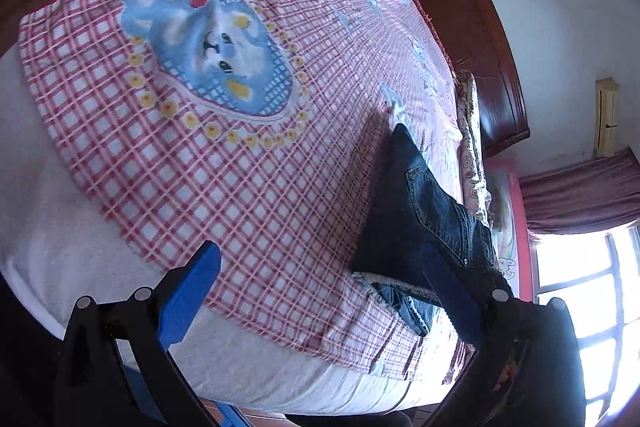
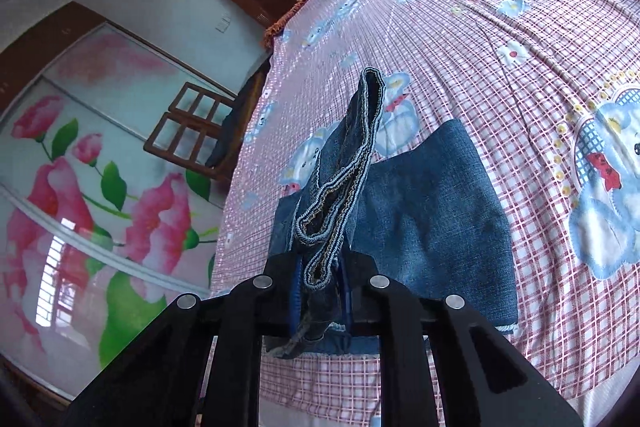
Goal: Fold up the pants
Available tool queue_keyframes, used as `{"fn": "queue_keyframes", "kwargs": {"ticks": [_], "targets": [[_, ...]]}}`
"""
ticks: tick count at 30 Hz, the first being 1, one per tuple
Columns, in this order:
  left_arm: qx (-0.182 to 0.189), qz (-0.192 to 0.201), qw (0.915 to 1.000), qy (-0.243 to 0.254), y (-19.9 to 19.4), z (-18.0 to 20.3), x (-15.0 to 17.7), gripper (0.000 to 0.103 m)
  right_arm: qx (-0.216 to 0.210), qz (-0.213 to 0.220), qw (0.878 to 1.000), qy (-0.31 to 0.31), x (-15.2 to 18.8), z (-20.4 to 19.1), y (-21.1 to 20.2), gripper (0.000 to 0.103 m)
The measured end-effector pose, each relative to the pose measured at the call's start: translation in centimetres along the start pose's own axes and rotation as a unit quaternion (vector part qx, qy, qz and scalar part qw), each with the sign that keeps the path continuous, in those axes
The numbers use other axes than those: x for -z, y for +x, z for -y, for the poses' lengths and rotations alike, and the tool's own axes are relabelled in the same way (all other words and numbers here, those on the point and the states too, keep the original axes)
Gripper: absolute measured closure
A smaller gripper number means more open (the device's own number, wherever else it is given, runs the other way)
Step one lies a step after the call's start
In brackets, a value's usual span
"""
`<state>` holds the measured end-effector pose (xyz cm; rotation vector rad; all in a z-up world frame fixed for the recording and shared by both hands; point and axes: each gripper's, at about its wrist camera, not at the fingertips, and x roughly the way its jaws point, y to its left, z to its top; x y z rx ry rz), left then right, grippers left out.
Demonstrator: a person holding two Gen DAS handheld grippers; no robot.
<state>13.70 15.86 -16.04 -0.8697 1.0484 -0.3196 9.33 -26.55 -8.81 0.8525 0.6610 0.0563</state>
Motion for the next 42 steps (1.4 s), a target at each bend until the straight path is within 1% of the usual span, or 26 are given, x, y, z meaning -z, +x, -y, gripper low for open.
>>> {"fn": "queue_keyframes", "kwargs": {"ticks": [4, 6, 8, 10, 12, 14, 17, 19, 21, 22, 23, 24, 25, 26, 28, 30, 32, 34, 36, 38, 39, 40, 41, 42], "targets": [[0.032, -0.018, 0.9985, 0.041, 3.3, 4.9, -1.6, 0.002, 0.014, 0.006, 1.0, 0.016, 0.6, 2.2, -0.3, 0.089], [0.036, -0.024, 0.9964, 0.073, 5.1, 7.8, -2.1, 0.002, 0.027, 0.002, 0.999, 0.029, 1.2, 3.9, -0.2, 0.089], [0.053, -0.041, 0.9922, 0.105, 7.2, 10.5, -2.7, 0.002, 0.029, 0.0, 0.999, 0.042, 2.0, 5.8, 0.1, 0.089], [0.056, -0.05, 0.9883, 0.132, 9.4, 12.8, -3.1, 0.002, 0.036, -0.005, 0.998, 0.056, 2.9, 7.4, 0.6, 0.089], [0.061, -0.066, 0.9841, 0.153, 11.6, 14.2, -3.2, 0.002, 0.035, -0.009, 0.997, 0.074, 3.7, 9.0, 1.1, 0.089], [0.063, -0.072, 0.9813, 0.167, 13.8, 15.2, -3.5, 0.002, 0.037, -0.013, 0.995, 0.093, 4.4, 10.5, 1.6, 0.089], [0.031, -0.087, 0.9806, 0.173, 17.5, 15.0, -3.9, 0.002, 0.022, -0.012, 0.994, 0.108, 4.9, 11.6, 1.7, 0.089], [0.0, -0.108, 0.9821, 0.155, 20.1, 14.2, -4.3, 0.002, 0.022, -0.024, 0.994, 0.104, 4.7, 11.5, 1.6, 0.089], [-0.011, -0.119, 0.9834, 0.136, 21.8, 13.2, -4.5, 0.002, 0.023, -0.043, 0.993, 0.11, 4.3, 11.6, 1.2, 0.086], [-0.01, -0.116, 0.9842, 0.133, 22.0, 13.2, -4.5, 0.002, 0.035, -0.05, 0.993, 0.1, 4.0, 11.4, 0.8, 0.085], [-0.011, -0.11, 0.9835, 0.143, 22.0, 13.5, -4.4, 0.002, 0.059, -0.052, 0.994, 0.079, 3.6, 10.8, 0.3, 0.084], [-0.017, -0.108, 0.9805, 0.163, 22.2, 14.1, -4.3, 0.002, 0.09, -0.05, 0.993, 0.054, 3.2, 10.2, -0.3, 0.084], [-0.027, -0.111, 0.9772, 0.179, 22.7, 14.6, -4.2, 0.002, 0.112, -0.04, 0.992, 0.036, 2.6, 9.7, -1.0, 0.08], [-0.034, -0.113, 0.9761, 0.183, 23.0, 14.7, -4.1, 0.002, 0.125, -0.022, 0.992, 0.028, 1.9, 9.4, -1.6, 0.076], [-0.039, -0.108, 0.9753, 0.189, 23.0, 14.9, -4.0, 0.002, 0.114, 0.0, 0.993, 0.019, 0.1, 8.9, -1.9, 0.074], [-0.048, -0.106, 0.9712, 0.208, 23.3, 15.3, -3.7, 0.002, 0.137, 0.006, 0.991, -0.002, -1.8, 8.4, -0.9, 0.063], [-0.056, -0.102, 0.968, 0.223, 23.5, 15.5, -3.4, 0.002, 0.132, -0.003, 0.991, -0.012, -3.3, 8.4, 1.1, 0.063], [-0.059, -0.102, 0.9666, 0.228, 23.6, 15.6, -3.4, 0.002, 0.134, -0.02, 0.991, -0.016, -4.2, 8.4, 3.2, 0.063], [-0.058, -0.101, 0.9668, 0.227, 23.5, 15.5, -3.4, 0.002, 0.15, -0.037, 0.987, -0.035, -4.3, 7.9, 5.0, 0.063], [-0.057, -0.101, 0.9665, 0.229, 23.5, 15.4, -3.5, 0.002, 0.171, -0.058, 0.981, -0.072, -3.9, 7.2, 6.6, 0.063], [-0.058, -0.1, 0.9661, 0.231, 23.5, 15.4, -3.5, 0.002, 0.173, -0.063, 0.98, -0.077, -3.6, 7.3, 6.9, 0.064], [-0.058, -0.1, 0.9656, 0.233, 23.5, 15.4, -3.4, 0.002, 0.17, -0.064, 0.98, -0.076, -3.6, 7.4, 7.0, 0.067], [-0.058, -0.101, 0.9655, 0.233, 23.4, 15.5, -3.5, 0.002, 0.172, -0.063, 0.98, -0.077, -3.6, 7.4, 6.8, 0.074], [-0.056, -0.1, 0.9659, 0.232, 23.3, 15.4, -3.5, 0.002, 0.172, -0.062, 0.98, -0.079, -3.6, 7.4, 6.4, 0.085]]}}
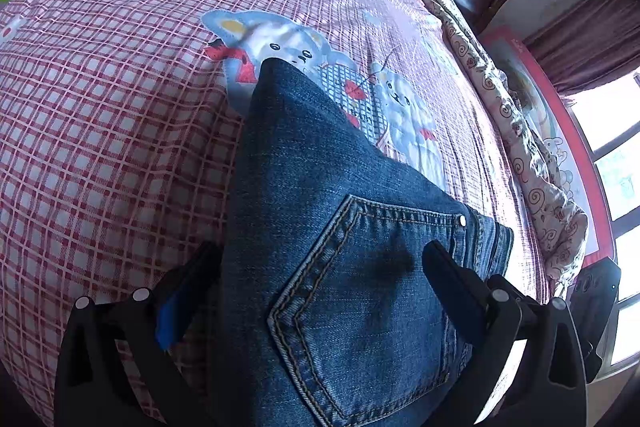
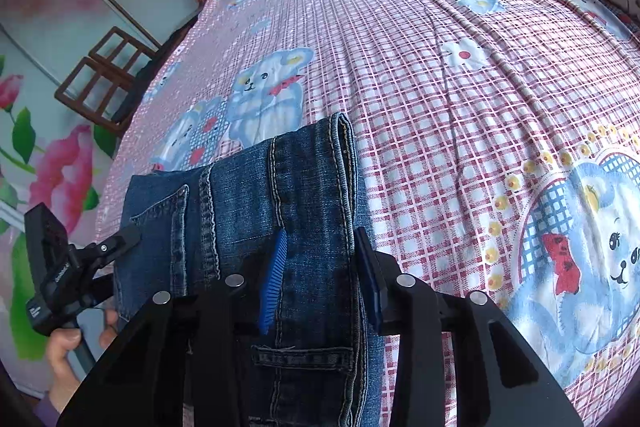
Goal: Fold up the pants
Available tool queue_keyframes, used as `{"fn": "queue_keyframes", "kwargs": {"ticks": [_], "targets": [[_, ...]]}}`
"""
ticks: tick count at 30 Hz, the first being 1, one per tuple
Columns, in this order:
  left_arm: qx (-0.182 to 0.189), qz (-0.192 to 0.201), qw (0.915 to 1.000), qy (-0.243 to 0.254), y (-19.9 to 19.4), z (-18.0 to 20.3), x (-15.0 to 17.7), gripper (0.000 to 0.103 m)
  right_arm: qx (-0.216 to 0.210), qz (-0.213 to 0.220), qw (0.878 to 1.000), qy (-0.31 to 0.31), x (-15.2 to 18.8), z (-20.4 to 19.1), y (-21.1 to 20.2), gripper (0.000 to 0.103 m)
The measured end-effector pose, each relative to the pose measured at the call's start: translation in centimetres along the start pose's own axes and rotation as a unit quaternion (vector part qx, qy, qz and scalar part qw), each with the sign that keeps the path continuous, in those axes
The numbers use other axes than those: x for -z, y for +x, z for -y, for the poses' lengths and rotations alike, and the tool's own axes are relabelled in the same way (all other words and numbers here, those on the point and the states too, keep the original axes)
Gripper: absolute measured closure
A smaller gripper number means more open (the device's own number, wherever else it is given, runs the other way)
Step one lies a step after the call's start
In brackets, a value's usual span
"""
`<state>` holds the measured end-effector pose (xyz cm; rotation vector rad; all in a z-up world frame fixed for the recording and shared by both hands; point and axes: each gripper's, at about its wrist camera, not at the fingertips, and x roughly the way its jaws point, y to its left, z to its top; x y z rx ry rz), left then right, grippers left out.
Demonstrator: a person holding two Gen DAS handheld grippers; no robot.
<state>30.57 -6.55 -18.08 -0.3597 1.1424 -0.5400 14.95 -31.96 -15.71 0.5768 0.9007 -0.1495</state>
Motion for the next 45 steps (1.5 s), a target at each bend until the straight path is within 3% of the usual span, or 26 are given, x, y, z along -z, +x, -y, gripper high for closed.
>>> {"fn": "queue_keyframes", "kwargs": {"ticks": [5, 12, 18, 22, 27, 30, 32, 33, 35, 39, 41, 44, 45], "targets": [[-0.019, 0.002, 0.9996, -0.02, -1.4, -0.6, 0.5, 0.002, 0.016, -0.001, 0.999, -0.03, 0.3, -0.5, -0.7, 0.09], [-0.077, 0.032, 0.9964, -0.014, -6.4, -1.4, 2.9, 0.002, 0.009, -0.004, 1.0, 0.002, 0.4, 0.3, 0.3, 0.09], [-0.061, 0.057, 0.9961, 0.027, -10.9, 1.7, 6.8, 0.002, 0.025, -0.007, 1.0, -0.004, 0.5, -0.2, 0.9, 0.09], [-0.046, 0.045, 0.9966, 0.051, -10.7, 3.6, 8.8, 0.002, 0.024, -0.008, 1.0, -0.001, 0.5, -0.2, 1.0, 0.09], [-0.058, 0.009, 0.9969, 0.053, -7.9, 3.1, 10.2, 0.002, 0.017, -0.007, 1.0, 0.011, 0.6, 0.4, 0.7, 0.089], [-0.073, 0.013, 0.9948, 0.07, -7.3, 3.0, 10.7, 0.002, 0.029, -0.01, 0.999, 0.029, 0.9, 1.4, -0.3, 0.08], [-0.078, 0.009, 0.9947, 0.067, -7.1, 2.7, 10.7, 0.002, 0.046, 0.002, 0.998, 0.049, 1.6, 2.0, -1.9, 0.08], [-0.078, 0.01, 0.9948, 0.066, -7.1, 2.7, 10.7, 0.002, 0.032, 0.017, 0.998, 0.057, 1.9, 2.0, -3.0, 0.08], [-0.082, 0.006, 0.9942, 0.07, -6.9, 2.5, 10.6, 0.002, -0.034, 0.027, 0.997, 0.067, 2.9, 1.4, -4.7, 0.08], [-0.084, 0.007, 0.9937, 0.074, -6.7, 2.7, 10.8, 0.002, -0.146, -0.003, 0.987, 0.069, 5.2, -0.6, -5.0, 0.08], [-0.083, 0.008, 0.994, 0.07, -6.7, 2.6, 10.8, 0.002, -0.167, -0.024, 0.982, 0.084, 6.4, -0.6, -4.1, 0.08], [-0.084, 0.007, 0.9939, 0.07, -6.6, 2.7, 10.8, 0.002, -0.154, -0.054, 0.981, 0.108, 8.4, 1.1, -2.0, 0.08], [-0.083, 0.007, 0.9941, 0.07, -6.6, 2.7, 10.8, 0.002, -0.179, -0.048, 0.975, 0.126, 8.9, 2.1, -1.6, 0.081]]}}
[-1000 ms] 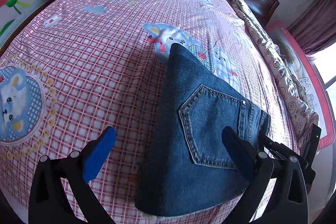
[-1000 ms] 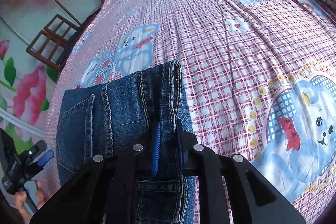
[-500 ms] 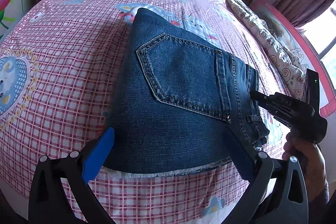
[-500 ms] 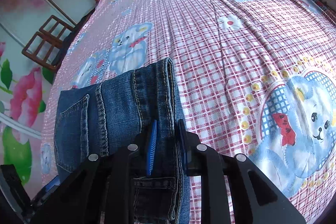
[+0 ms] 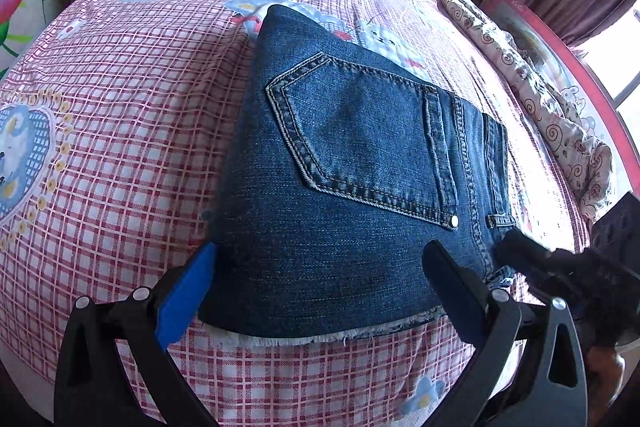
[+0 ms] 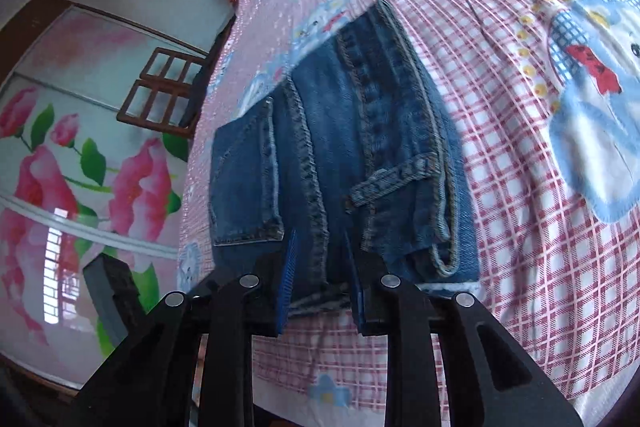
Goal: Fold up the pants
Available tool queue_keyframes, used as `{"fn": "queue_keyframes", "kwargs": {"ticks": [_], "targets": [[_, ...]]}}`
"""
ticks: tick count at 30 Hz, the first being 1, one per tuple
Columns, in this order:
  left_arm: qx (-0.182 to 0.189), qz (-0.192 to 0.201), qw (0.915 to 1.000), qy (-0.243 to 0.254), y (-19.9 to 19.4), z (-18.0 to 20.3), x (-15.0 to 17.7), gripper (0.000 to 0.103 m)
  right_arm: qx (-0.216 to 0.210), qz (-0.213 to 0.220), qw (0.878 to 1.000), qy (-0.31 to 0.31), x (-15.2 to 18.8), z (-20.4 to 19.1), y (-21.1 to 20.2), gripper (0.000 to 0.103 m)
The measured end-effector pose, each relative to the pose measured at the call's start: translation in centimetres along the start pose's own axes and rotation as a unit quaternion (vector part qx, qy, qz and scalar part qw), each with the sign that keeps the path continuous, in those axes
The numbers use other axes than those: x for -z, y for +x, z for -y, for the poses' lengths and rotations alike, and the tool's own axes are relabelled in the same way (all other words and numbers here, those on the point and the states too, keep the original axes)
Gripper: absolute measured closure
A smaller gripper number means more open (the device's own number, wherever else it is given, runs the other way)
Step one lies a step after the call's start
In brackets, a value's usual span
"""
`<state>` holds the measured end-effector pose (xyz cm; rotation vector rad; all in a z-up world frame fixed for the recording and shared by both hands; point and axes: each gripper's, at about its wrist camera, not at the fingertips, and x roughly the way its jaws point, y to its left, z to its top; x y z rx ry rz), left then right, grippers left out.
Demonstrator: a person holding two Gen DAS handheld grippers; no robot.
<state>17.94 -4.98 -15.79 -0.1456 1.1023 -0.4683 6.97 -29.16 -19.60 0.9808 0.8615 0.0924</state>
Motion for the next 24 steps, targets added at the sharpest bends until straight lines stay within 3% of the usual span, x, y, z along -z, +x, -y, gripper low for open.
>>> {"fn": "queue_keyframes", "kwargs": {"ticks": [1, 2, 5, 8, 11, 15, 16, 18, 19, 22, 24], "targets": [[0.002, -0.001, 1.0, 0.0, 0.1, -0.1, 0.1, 0.002, -0.013, 0.005, 1.0, 0.021, 0.2, 1.0, -0.1, 0.086], [0.002, -0.002, 1.0, 0.0, 0.2, -0.1, 0.0, 0.002, -0.009, 0.005, 0.999, 0.042, 0.3, 1.7, -0.1, 0.103], [0.022, -0.003, 0.9994, -0.024, -0.6, -1.6, 0.3, 0.002, -0.01, 0.006, 0.999, 0.045, 0.5, 1.5, -0.5, 0.103], [0.096, -0.014, 0.9899, -0.103, -1.9, -5.4, 1.6, 0.002, -0.006, -0.001, 1.0, 0.026, 0.8, 1.0, -1.0, 0.103], [0.207, -0.014, 0.9606, -0.185, -2.7, -9.0, 3.4, 0.002, -0.022, -0.002, 0.999, 0.036, 1.2, 1.6, -1.1, 0.103], [0.311, -0.04, 0.9188, -0.24, -1.7, -10.2, 4.4, 0.003, -0.03, 0.0, 0.998, 0.049, 1.2, 2.4, -1.2, 0.103], [0.327, -0.052, 0.9065, -0.262, -1.1, -10.3, 4.7, 0.003, -0.03, -0.001, 0.998, 0.05, 1.3, 2.4, -1.2, 0.103], [0.373, -0.06, 0.8697, -0.318, 0.1, -10.7, 5.4, 0.004, -0.029, -0.002, 0.998, 0.048, 1.2, 2.4, -1.3, 0.103], [0.385, -0.058, 0.8564, -0.34, 0.4, -10.9, 5.7, 0.005, -0.028, -0.002, 0.998, 0.047, 1.2, 2.3, -1.3, 0.103], [0.389, -0.04, 0.844, -0.368, 0.8, -11.0, 5.8, 0.009, -0.029, -0.002, 0.998, 0.047, 1.1, 2.2, -1.2, 0.103], [0.399, -0.024, 0.828, -0.393, 0.8, -11.2, 6.2, 0.01, -0.029, -0.001, 0.999, 0.045, 0.9, 2.1, -1.2, 0.103]]}}
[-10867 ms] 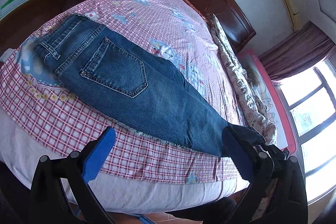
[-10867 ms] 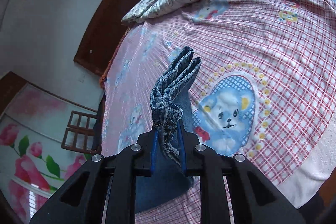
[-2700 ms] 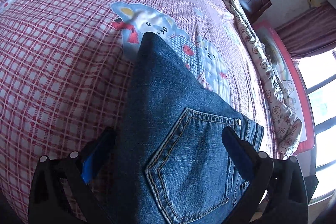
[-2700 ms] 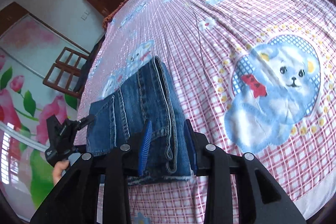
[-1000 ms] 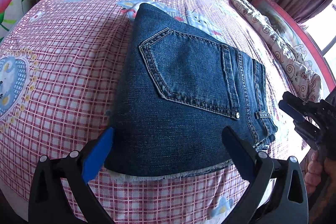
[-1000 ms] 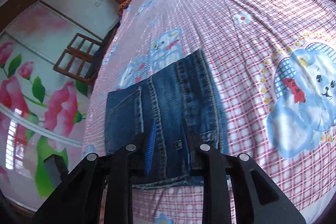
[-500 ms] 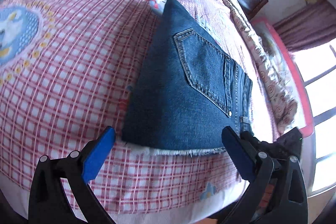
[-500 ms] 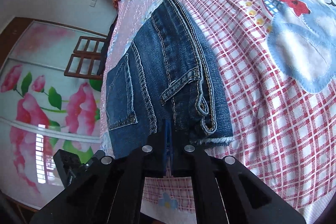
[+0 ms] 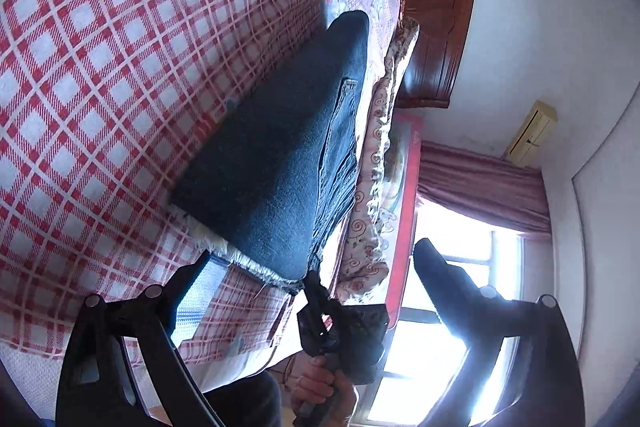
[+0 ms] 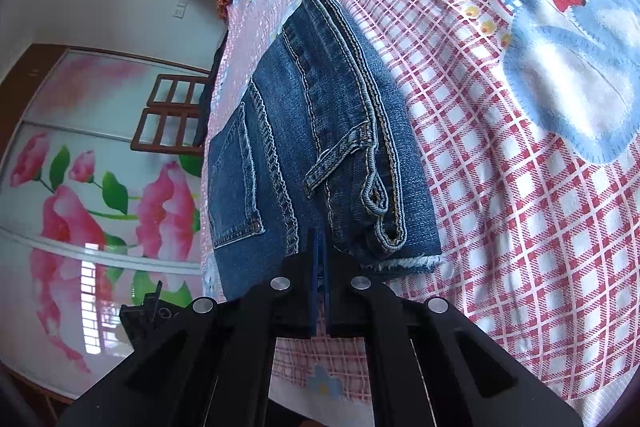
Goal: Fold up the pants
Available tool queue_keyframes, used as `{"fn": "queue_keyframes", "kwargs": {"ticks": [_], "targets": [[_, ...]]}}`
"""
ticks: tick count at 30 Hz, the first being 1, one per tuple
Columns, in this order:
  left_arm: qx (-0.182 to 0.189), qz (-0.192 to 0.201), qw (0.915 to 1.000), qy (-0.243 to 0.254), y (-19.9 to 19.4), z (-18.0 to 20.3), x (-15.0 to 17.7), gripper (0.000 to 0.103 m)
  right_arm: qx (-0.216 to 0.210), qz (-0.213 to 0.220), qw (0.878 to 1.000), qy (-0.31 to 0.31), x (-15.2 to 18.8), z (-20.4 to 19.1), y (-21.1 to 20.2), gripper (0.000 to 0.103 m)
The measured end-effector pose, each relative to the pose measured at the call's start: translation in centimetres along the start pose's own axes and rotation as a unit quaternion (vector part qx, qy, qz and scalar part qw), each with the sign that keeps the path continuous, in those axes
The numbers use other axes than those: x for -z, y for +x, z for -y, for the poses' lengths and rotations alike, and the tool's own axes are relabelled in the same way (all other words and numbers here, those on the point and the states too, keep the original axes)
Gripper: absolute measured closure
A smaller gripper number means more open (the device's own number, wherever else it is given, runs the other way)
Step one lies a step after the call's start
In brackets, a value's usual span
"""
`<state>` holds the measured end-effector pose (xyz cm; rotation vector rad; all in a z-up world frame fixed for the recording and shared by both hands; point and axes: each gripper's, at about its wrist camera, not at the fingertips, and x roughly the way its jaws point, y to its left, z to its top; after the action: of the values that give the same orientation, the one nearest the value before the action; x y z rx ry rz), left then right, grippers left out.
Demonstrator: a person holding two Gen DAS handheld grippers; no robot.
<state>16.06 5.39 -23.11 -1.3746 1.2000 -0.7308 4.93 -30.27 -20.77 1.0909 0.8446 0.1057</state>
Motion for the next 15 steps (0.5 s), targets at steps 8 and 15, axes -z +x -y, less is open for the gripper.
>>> {"fn": "queue_keyframes", "kwargs": {"ticks": [8, 15], "targets": [[0.002, 0.079, 0.9968, -0.009, 0.0, -0.6, 1.3, 0.052, -0.001, 0.003, 1.0, -0.007, 0.3, -0.1, 0.3, 0.103], [-0.005, 0.13, 0.991, -0.032, -1.0, -0.9, 2.5, 0.091, 0.038, 0.005, 0.998, -0.052, 0.9, -2.7, 0.6, 0.103]]}}
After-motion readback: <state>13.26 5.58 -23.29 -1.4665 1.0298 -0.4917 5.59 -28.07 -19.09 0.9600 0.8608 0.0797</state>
